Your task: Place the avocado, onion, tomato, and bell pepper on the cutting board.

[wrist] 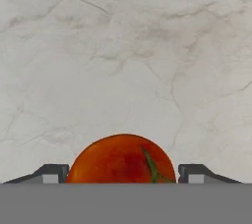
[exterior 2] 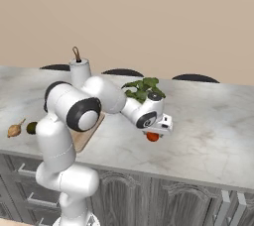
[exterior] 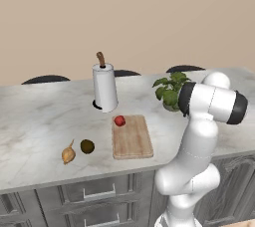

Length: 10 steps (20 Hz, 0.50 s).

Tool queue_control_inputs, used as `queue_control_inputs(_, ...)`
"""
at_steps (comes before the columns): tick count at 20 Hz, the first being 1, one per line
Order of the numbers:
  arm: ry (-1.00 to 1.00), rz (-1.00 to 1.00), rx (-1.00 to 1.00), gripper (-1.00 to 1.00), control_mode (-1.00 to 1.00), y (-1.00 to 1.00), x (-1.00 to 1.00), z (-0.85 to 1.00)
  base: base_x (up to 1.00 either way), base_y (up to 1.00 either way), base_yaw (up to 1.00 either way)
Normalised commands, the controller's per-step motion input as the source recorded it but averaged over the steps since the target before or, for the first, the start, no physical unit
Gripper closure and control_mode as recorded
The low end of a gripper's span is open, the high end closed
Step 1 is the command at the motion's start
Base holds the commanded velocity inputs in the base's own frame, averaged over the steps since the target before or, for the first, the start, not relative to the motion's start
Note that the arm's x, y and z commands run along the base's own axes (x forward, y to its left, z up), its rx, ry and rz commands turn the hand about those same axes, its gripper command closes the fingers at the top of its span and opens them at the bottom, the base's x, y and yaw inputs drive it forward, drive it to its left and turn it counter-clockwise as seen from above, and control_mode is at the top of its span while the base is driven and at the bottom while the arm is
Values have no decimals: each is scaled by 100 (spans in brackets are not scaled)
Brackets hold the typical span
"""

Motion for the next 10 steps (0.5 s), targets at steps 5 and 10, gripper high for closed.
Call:
queue_control_inputs(5,0,0,0,100,-100,0,-1,1,0,0,0)
queue_control_inputs(10,-8,1,1,100,-100,0,-9,48,0,0,0)
